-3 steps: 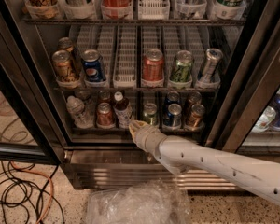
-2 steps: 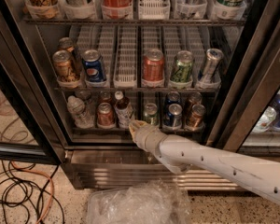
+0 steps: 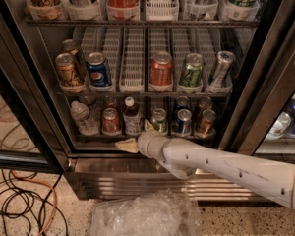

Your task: Pick blue plastic bottle from bottom shelf of fridge

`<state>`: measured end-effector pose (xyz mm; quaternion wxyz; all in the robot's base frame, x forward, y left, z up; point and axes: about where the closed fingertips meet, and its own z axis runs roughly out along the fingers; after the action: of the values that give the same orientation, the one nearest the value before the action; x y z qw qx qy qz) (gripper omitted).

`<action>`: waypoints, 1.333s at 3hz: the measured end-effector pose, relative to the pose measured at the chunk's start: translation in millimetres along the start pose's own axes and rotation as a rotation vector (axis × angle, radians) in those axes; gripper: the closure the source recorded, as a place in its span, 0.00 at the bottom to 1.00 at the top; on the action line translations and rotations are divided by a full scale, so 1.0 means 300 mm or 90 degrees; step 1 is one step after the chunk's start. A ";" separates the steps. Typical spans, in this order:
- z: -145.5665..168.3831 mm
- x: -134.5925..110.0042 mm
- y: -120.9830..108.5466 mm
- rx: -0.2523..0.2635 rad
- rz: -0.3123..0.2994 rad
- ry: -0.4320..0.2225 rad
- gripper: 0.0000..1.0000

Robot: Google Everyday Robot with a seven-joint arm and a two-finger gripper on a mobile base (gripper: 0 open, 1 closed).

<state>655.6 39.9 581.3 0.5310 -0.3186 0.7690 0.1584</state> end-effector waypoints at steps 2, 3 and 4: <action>0.052 -0.053 0.029 -0.019 0.009 -0.010 0.20; 0.097 -0.118 0.042 -0.027 0.007 -0.036 0.18; 0.130 -0.153 0.040 -0.019 -0.002 -0.056 0.36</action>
Offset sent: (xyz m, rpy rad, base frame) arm 0.0178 0.0338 0.0161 0.0533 -0.0050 0.0346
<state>686.2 86.4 607.3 0.5600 -0.3204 0.7418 0.1830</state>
